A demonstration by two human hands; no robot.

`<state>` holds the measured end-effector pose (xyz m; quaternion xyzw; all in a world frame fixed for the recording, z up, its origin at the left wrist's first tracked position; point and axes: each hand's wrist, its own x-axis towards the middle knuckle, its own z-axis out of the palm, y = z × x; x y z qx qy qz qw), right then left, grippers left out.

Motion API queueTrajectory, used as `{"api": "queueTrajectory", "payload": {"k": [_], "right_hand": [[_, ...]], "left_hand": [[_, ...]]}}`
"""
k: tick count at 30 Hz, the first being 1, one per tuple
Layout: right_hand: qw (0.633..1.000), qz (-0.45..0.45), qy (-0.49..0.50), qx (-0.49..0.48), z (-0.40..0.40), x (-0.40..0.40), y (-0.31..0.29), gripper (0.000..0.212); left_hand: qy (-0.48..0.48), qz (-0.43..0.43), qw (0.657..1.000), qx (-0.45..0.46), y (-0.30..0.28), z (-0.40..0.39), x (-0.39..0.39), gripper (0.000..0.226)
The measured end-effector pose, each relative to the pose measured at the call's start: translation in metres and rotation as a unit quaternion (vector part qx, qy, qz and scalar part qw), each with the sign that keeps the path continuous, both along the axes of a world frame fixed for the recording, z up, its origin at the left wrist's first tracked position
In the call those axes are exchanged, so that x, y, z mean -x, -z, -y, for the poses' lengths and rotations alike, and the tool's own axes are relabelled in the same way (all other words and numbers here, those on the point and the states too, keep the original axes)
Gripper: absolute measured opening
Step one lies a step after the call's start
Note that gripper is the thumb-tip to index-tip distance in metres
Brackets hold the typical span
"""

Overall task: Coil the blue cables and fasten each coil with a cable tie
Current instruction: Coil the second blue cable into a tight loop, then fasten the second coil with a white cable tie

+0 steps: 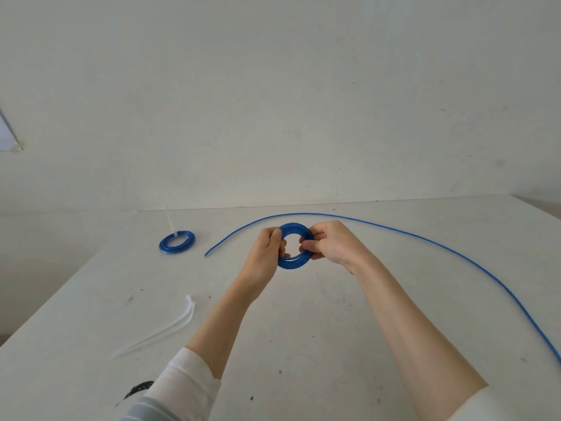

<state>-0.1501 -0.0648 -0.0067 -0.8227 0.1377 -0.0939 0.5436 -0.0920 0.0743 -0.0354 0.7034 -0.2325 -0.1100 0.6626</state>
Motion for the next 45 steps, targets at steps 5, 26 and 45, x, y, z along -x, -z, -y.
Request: {"api": "queueTrajectory", "payload": {"k": [5,26,45], "right_hand": [[0.996,0.028,0.029,-0.077,-0.003,-0.001,0.007,0.009],[0.961,0.103,-0.026,-0.254,-0.070,-0.032,0.024,0.009],[0.816,0.227,-0.291,0.446,-0.178,-0.041,0.087,0.015]], "left_hand": [[0.018,-0.090,0.987,0.130,0.009,-0.006,-0.003,0.035],[-0.029,-0.216,0.909,0.357,-0.002,-0.051,-0.010,0.030],[-0.225,-0.093,0.950,0.196,-0.006,-0.151,-0.040,0.028]]}}
